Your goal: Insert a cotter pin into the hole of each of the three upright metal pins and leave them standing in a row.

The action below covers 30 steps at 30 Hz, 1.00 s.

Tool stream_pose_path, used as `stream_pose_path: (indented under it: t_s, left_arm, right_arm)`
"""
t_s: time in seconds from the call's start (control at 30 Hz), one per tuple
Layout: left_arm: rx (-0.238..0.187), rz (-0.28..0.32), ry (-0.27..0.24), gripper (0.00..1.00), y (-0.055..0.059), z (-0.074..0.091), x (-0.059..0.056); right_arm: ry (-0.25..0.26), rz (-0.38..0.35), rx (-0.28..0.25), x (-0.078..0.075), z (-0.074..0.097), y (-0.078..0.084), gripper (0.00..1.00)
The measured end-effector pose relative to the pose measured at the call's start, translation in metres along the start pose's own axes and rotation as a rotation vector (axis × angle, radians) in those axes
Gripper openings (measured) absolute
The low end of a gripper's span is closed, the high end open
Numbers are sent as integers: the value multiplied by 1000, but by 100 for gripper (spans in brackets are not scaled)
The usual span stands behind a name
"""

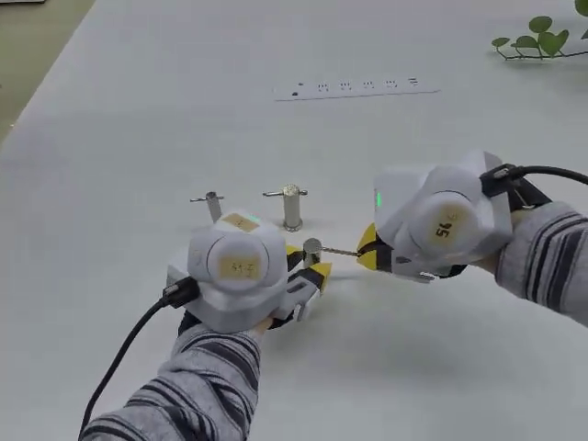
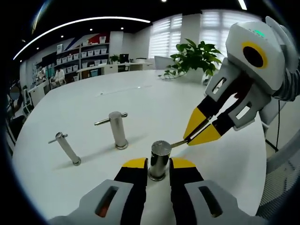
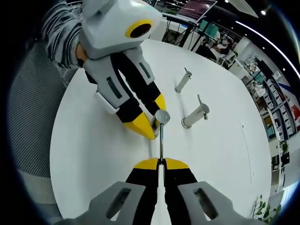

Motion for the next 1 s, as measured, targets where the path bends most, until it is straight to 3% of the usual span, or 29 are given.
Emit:
stream_pose_path:
  t_s: [0.73, 1.0]
  left_arm:
    - [15, -20, -6, 10, 3, -3, -2]
    - [14, -34, -23, 10, 4, -4, -2]
  right_arm:
    - [-7, -12, 15, -2, -3, 0, 0]
    - [-2, -8, 33, -1, 4, -5, 0]
Point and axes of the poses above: the centre of the closed fingertips' face, and the gripper's own axes: z roughly backward along the fingers, x roughly to its left, y roughly out of its underside, the point moved 5 cm from there along z, roughly backward along the fingers, and after that the axes turned 2 degrees about -z, right-handed, at the moved point
